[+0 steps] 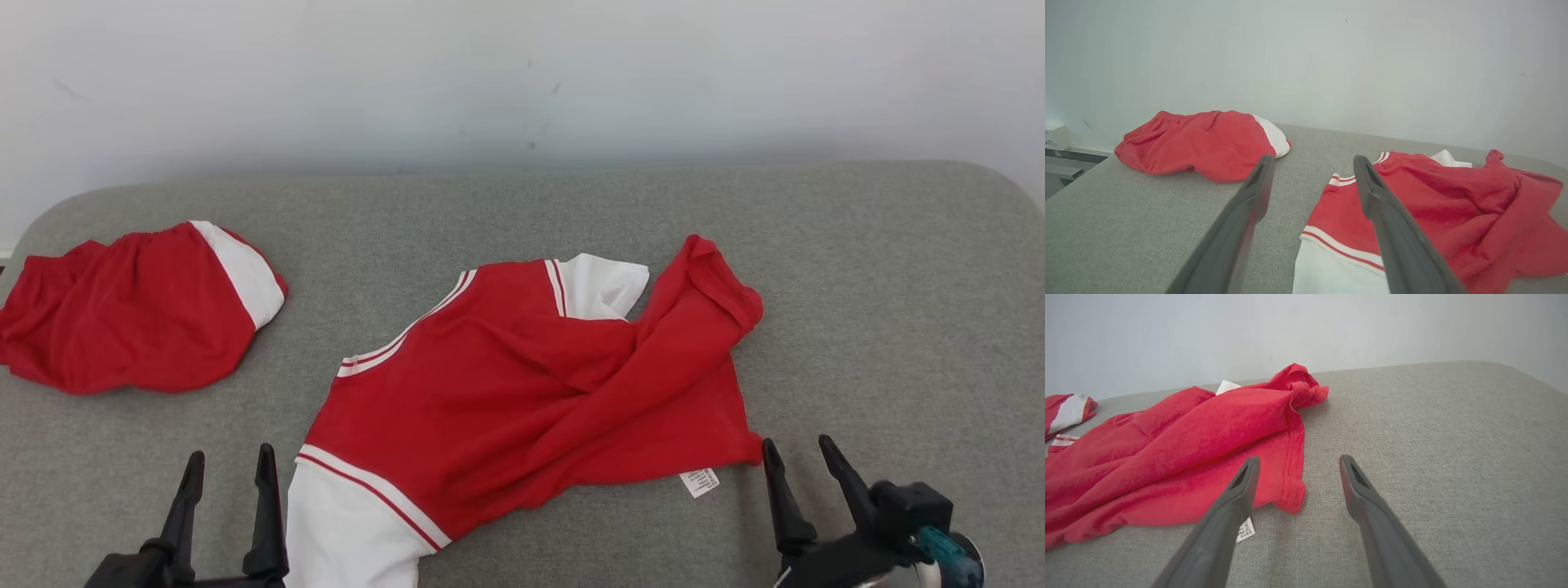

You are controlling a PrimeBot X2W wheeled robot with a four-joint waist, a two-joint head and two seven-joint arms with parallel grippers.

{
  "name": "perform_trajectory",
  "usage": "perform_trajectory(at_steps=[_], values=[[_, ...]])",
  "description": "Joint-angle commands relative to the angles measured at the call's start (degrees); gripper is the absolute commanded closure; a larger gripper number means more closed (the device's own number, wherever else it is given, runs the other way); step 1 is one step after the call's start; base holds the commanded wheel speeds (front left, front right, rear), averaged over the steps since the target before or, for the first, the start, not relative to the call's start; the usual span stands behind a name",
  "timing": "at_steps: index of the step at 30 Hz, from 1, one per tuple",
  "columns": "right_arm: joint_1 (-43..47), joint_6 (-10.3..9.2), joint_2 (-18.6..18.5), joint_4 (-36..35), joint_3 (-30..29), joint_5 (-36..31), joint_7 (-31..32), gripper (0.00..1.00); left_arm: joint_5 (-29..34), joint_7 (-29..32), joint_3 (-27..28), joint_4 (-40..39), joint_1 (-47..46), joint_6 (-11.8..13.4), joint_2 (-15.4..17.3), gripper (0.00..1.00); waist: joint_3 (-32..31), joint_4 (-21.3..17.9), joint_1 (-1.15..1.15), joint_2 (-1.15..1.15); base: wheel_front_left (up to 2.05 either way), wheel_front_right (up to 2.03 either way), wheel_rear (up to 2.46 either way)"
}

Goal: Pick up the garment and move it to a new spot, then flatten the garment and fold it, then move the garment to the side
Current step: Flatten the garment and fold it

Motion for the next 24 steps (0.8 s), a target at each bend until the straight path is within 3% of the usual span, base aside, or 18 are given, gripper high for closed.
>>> perform_trajectory(at_steps=[1, 15, 16, 17, 18, 24], values=[[-1.4, -0.15, -0.5, 1.0, 0.5, -0.2, 0.0, 0.00, 0.9, 0.0, 0.3, -0.1, -0.3, -0.3, -0.3, 0.00, 0.4, 0.4, 0.00, 0.00, 0.00, 0.00, 0.00], [-10.5, -0.15, -0.9, 19.3, 3.6, 2.1, 0.0, 0.00, 2.6, 0.0, 0.0, 0.3, -1.2, -1.5, -1.2, 0.00, 1.4, 4.3, 0.00, 0.00, 0.00, 0.00, 0.00], [-10.9, -0.15, -0.9, 20.3, 4.2, 2.1, 0.0, 0.58, 2.7, 0.0, 0.0, 0.3, -1.2, -1.4, -1.2, 0.00, 1.4, 4.4, 0.00, 0.00, 0.00, 0.00, 0.00], [-11.3, -0.15, -0.9, 20.5, 4.5, 2.4, 0.0, 0.96, 2.6, 0.0, 0.0, 0.2, -1.1, -1.4, -1.2, 0.00, 1.5, 4.5, 0.00, 0.00, 0.00, 0.00, 0.00], [-11.5, -0.15, -0.9, 20.3, 4.7, 2.5, 0.0, 1.00, 2.6, 0.0, 0.0, 0.1, -1.0, -1.3, -1.3, 0.00, 1.5, 4.4, 0.00, 0.00, 0.00, 0.00, 0.00], [-9.1, -0.15, -1.4, 14.2, 3.6, 2.6, 0.0, 1.00, 2.1, 0.0, 0.1, 0.6, -0.4, -1.0, -1.3, 0.00, 1.0, 2.5, 0.00, 0.00, 0.00, 0.00, 0.00]])
